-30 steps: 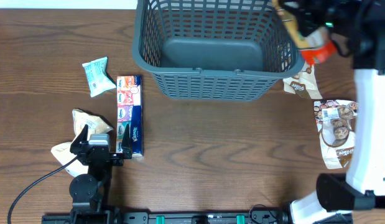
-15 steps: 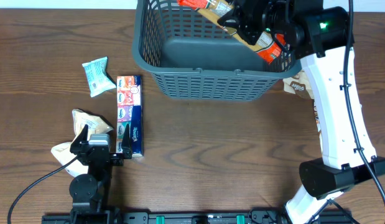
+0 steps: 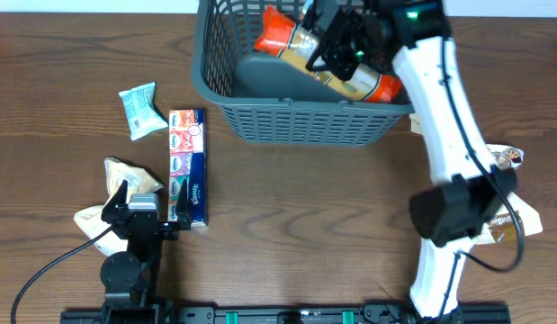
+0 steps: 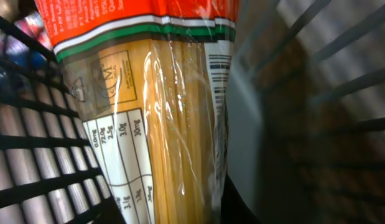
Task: Pack container
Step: 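Lift the spaghetti package and carry it into the grey basket, then open the right gripper to release the spaghetti and withdraw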
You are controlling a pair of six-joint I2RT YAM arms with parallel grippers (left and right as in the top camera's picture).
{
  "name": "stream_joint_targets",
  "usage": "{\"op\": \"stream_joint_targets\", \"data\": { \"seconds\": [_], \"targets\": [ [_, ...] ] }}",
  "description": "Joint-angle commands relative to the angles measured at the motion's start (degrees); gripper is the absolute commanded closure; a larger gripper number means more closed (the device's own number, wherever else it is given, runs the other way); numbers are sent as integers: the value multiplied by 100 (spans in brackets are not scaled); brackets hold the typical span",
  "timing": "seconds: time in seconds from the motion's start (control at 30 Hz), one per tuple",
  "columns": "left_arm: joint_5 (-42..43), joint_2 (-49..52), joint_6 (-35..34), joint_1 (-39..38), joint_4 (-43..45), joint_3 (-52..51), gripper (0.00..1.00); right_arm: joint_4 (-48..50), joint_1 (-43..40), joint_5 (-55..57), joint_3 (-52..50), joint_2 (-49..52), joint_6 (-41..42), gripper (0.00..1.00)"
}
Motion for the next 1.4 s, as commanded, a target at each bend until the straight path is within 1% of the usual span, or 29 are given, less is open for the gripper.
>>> {"op": "stream_joint_targets", "data": {
  "seconds": [0.0,0.17,0.33,0.37,0.4,0.43,0.47,0.53,0.57,0.63,0.87,0.93,1.17,1.27,1.37],
  "targets": [
    [-61,2,70,2,-24,-127,1,22,35,-199,188,46,-140,99],
    [-61,2,70,2,-22,-127,1,-199,35,-146,188,402,-247,99],
    [-61,2,70,2,-22,-127,1,-219,35,-118,190,448,-245,99],
    [-61,2,70,2,-22,-127,1,-221,35,-103,190,437,-245,85],
    [-61,2,70,2,-22,-127,1,-232,33,-109,190,437,-240,62],
    [-61,2,70,2,-22,-127,1,-258,33,-107,190,426,-234,50],
    [-61,2,70,2,-22,-127,1,-269,33,-109,190,424,-229,43],
    [-61,2,70,2,-24,-127,1,-229,31,-107,190,398,-221,23],
    [-61,2,70,2,-24,-127,1,-208,20,-109,190,382,-219,20],
    [-61,2,70,2,-24,-127,1,-160,13,-120,190,337,-205,21],
    [-61,2,68,2,-26,-127,1,354,-70,-63,195,-61,409,22],
    [-61,2,68,2,-26,-127,1,658,-142,142,195,-271,916,22],
    [-61,2,68,2,-26,-127,1,1403,-529,1043,195,-1239,2232,15],
    [-61,2,70,2,-31,-125,1,1373,-848,1499,195,-1657,2708,14],
    [-61,2,70,2,-48,-127,1,957,-1357,2435,195,-2037,3351,13]
  ]
}}
